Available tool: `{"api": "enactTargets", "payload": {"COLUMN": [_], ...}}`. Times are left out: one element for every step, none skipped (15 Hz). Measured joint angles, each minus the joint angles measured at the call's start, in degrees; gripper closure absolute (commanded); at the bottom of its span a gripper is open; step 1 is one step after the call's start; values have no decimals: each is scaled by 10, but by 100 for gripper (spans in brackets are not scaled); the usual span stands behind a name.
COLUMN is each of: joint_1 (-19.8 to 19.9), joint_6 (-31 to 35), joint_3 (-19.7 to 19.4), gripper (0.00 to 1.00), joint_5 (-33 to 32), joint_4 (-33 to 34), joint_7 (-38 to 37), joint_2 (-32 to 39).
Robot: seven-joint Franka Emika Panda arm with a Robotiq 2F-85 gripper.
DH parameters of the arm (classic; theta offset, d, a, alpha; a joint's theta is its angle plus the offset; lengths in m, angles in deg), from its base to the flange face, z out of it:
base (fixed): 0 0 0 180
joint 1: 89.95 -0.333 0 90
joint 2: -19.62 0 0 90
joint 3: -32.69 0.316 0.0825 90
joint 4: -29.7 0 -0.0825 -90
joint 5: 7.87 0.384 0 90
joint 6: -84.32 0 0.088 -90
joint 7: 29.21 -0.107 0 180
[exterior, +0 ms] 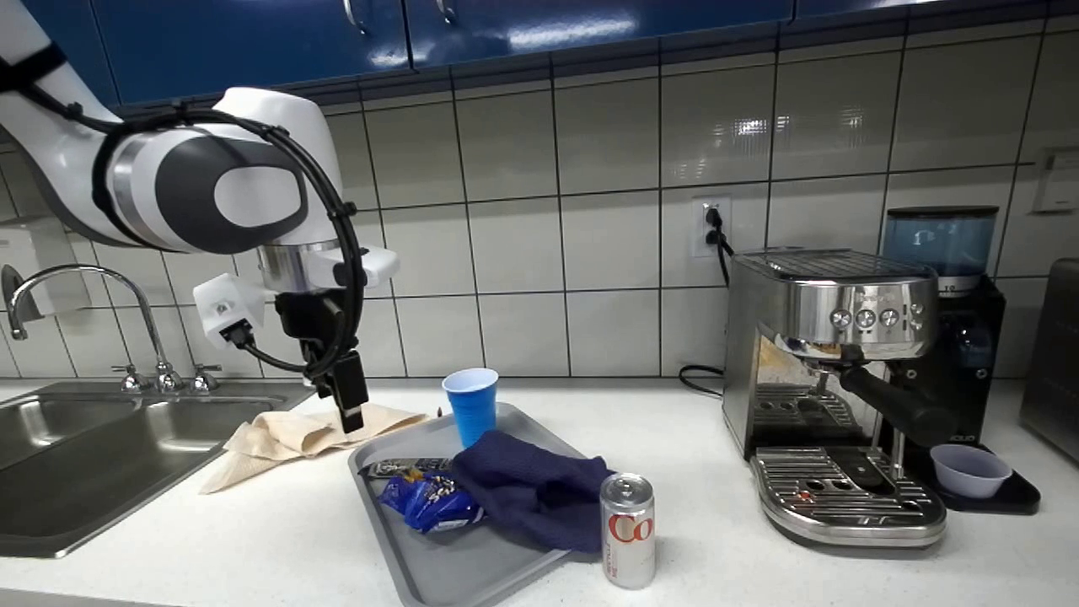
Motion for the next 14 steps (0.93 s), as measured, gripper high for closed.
{"api": "enactTargets", "payload": {"joint_1": [2,3,4,4,4,4,4,4,4,4,4,4,4,4], "joint_6": [-9,-17,-26,-27,-27,-27,-27,-27,-27,-27,-27,-27,-27,-27], "joint_3": [0,-1,-3,-3,-2,-2,-1,-1,-1,-1,-1,-1,-1,-1], "gripper": [0,0,0,0,0,0,0,0,0,0,0,0,0,0], "joint_5": [1,2,4,5,5,5,5,5,5,5,5,5,5,5], "joint_4": [2,3,4,4,4,4,4,4,4,4,4,4,4,4], "joint_7": [10,19,27,29,29,29,29,29,29,29,29,29,29,29], "joint_2": [-8,-16,-23,-26,-26,-23,-21,-21,-21,-20,-20,-20,-20,-20]}}
